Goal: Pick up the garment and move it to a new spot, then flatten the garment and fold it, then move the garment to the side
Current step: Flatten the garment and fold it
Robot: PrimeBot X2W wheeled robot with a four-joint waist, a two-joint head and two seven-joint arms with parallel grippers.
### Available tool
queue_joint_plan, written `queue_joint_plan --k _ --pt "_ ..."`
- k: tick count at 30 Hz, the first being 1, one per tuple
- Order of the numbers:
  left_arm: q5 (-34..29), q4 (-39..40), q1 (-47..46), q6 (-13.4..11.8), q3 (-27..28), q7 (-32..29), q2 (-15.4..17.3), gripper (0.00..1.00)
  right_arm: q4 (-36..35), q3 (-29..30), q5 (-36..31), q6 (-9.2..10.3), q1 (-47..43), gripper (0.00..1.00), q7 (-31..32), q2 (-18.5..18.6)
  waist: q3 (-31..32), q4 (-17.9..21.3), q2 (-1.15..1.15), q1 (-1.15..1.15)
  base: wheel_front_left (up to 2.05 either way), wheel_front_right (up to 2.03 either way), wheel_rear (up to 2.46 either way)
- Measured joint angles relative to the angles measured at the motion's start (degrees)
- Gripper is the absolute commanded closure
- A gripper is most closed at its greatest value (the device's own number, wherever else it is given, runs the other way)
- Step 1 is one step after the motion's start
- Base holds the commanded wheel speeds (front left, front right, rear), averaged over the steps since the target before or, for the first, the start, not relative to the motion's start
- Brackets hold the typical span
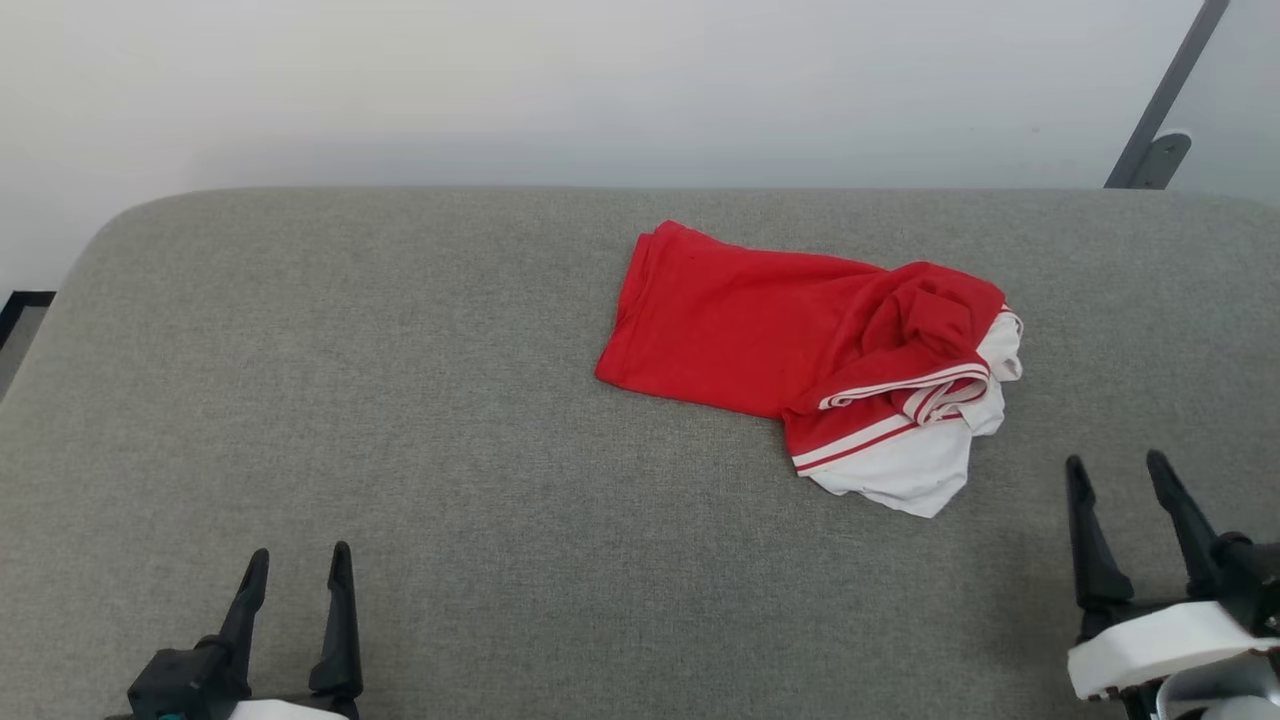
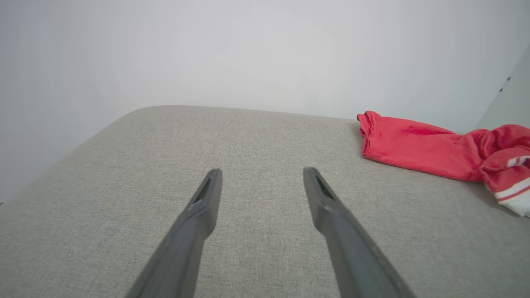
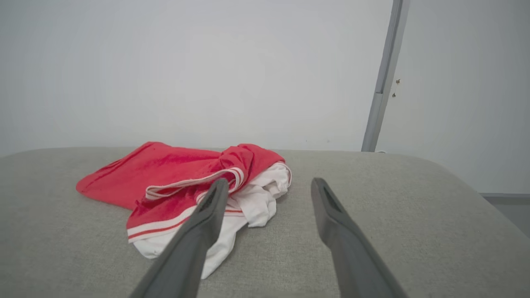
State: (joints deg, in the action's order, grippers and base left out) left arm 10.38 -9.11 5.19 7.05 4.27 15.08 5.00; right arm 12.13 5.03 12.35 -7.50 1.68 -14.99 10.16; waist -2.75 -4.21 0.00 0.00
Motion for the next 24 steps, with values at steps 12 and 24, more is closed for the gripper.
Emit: queue_joint_plan --k 12,24 --pt "-0.5 -0.2 -2.9 0.3 -1.5 0.0 -1.7 0.0 10.3 -9.8 3.6 0.0 13.3 0.0 15.1 13.7 -5.5 -0.1 0.0 0.0 0.0 0.0 0.0" --pt "2.8 -1.5 -8.3 0.3 -7.3 0.0 -2.1 0.0 11.7 -29.2 17.4 0.0 31.3 0.0 35.9 29.8 -13.1 -3.5 0.0 0.0 0.0 0.0 0.0"
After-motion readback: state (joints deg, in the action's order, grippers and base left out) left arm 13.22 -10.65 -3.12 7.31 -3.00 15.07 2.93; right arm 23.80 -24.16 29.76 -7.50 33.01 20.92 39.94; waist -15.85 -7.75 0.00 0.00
